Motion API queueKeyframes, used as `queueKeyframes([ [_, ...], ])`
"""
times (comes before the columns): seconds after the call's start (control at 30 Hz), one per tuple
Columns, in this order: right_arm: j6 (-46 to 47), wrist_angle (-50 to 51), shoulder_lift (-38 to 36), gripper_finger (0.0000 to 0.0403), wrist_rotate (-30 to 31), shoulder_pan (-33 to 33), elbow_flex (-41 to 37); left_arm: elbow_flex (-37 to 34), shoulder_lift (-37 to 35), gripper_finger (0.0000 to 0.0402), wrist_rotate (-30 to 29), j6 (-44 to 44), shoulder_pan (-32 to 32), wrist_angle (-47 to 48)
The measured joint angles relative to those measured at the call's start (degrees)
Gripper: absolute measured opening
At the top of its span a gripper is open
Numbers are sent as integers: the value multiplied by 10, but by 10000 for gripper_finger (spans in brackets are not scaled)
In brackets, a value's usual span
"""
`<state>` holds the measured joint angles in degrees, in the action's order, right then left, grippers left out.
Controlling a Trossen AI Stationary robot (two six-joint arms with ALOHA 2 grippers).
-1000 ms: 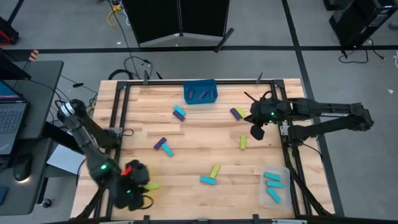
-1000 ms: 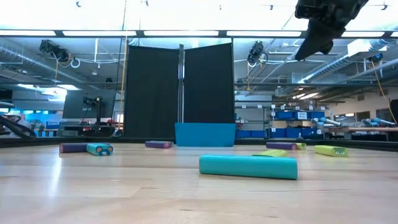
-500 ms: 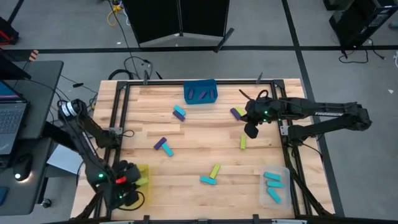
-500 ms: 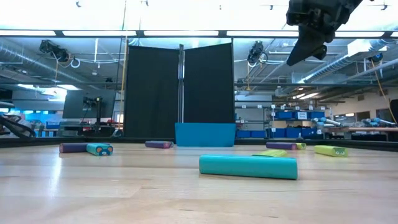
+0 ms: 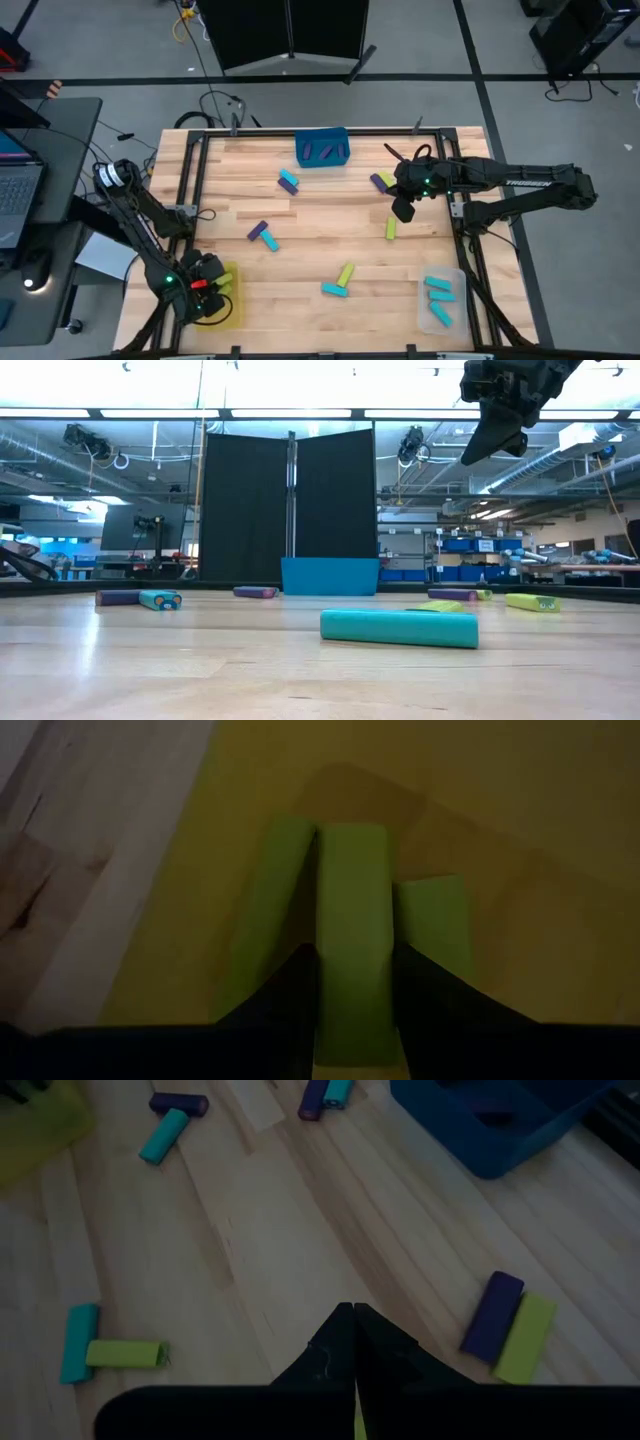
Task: Sort blocks
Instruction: Put the yellow green block into the yellow bin, then put the purple block into the blue bin
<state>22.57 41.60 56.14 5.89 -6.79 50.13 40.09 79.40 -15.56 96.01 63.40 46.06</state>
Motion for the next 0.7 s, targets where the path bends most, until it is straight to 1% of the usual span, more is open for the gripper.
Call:
queueKeyframes([
  [0.27, -1, 0, 0, 7, 0, 0, 0, -1, 0, 108, 18, -1, 0, -7],
  [0.3, -2, 0, 0, 7, 0, 0, 0, -1, 0, 120, 20, -1, 0, -8],
  [0.43, -6, 0, 0, 8, 0, -3, 0, 4, 0, 201, 31, -2, 0, -12],
  [0.5, -11, 0, 0, 8, -1, -7, 0, 14, 0, 224, 30, -2, 0, -9],
  [0.6, -27, 0, 0, 8, -13, -15, 0, 39, 0, 229, 30, -1, 0, 11],
  [0.7, -43, -9, 0, 8, -41, -27, 0, 79, 0, 214, 29, 0, -3, 47],
])
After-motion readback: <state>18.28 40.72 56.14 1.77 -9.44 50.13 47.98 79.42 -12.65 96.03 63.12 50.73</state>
